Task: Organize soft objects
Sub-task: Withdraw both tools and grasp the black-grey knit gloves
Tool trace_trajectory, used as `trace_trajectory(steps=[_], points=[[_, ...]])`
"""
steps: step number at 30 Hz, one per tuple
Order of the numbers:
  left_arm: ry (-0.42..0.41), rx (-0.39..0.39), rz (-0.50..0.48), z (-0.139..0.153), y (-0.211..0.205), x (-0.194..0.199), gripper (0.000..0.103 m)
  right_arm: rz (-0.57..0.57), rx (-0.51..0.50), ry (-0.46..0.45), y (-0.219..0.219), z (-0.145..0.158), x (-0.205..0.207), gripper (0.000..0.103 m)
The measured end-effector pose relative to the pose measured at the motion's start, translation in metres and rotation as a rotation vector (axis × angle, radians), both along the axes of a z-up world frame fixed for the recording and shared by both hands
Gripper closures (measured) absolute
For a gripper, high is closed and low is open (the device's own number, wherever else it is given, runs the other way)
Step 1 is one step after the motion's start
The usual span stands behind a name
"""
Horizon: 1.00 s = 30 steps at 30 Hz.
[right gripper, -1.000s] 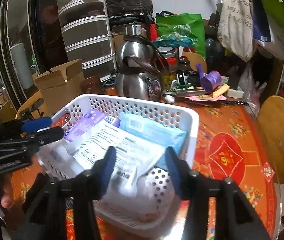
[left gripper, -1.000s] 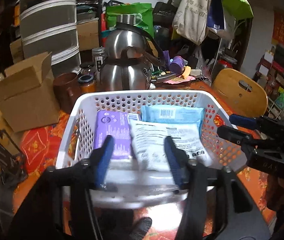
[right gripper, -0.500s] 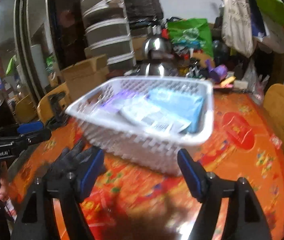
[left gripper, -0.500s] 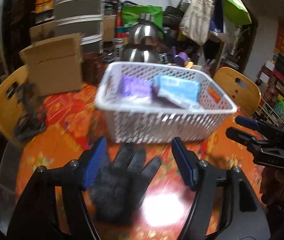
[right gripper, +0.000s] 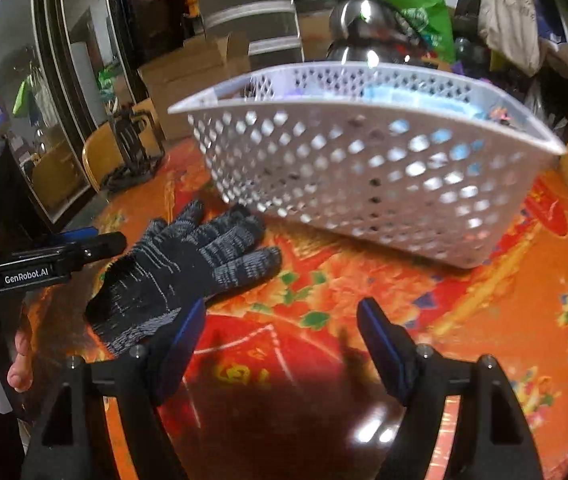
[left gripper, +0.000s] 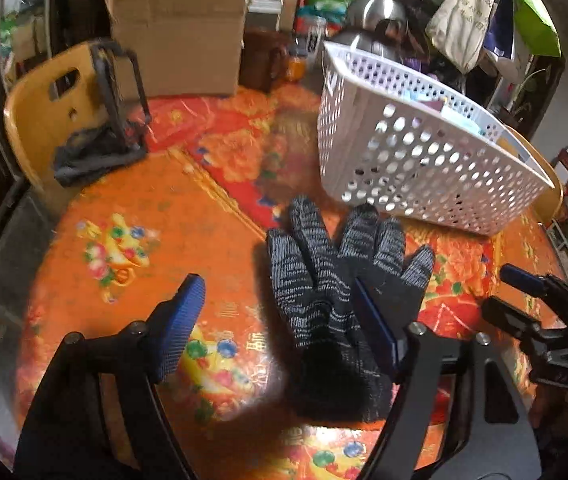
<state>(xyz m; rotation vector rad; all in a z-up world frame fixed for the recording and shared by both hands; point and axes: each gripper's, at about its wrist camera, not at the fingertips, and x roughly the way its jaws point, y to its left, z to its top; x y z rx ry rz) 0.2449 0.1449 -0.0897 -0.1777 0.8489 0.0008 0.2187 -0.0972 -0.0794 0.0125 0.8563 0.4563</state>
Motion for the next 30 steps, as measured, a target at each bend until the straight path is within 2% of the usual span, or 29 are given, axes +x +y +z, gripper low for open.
trace_trajectory(steps=[6,9,11,15,18,19,22,25,26,30], points=[[0.045,-0.041,-0.020,-0.020,0.005,0.024,0.031,-0.021,-0.006,0.039,0.020,-0.010,0.022,0.025],[0.052,-0.036,-0.031,-0.024,0.002,0.034,0.039,-0.013,-0.014,0.040,0.029,-0.011,0.029,0.027],[0.058,-0.034,-0.047,-0.028,-0.001,0.039,0.050,-0.006,-0.029,0.044,0.036,-0.013,0.033,0.033],[0.080,-0.059,-0.073,-0.036,-0.003,0.048,0.052,0.003,-0.035,0.059,0.044,-0.017,0.039,0.044],[0.070,-0.026,-0.085,-0.037,-0.009,0.050,0.052,0.017,-0.064,0.061,0.052,-0.023,0.041,0.048],[0.068,-0.023,-0.090,-0.037,-0.011,0.049,0.055,0.018,-0.074,0.059,0.054,-0.023,0.041,0.052],[0.052,-0.002,-0.102,-0.038,-0.017,0.048,0.075,0.045,-0.071,0.056,0.060,-0.023,0.039,0.069],[0.042,-0.014,-0.130,-0.038,-0.021,0.045,0.082,0.071,-0.064,0.058,0.065,-0.023,0.038,0.084],[0.037,-0.013,-0.131,-0.038,-0.022,0.045,0.083,0.076,-0.060,0.056,0.067,-0.023,0.037,0.089],[0.019,-0.011,-0.144,-0.035,-0.026,0.039,0.085,0.079,-0.061,0.034,0.066,-0.020,0.032,0.093]])
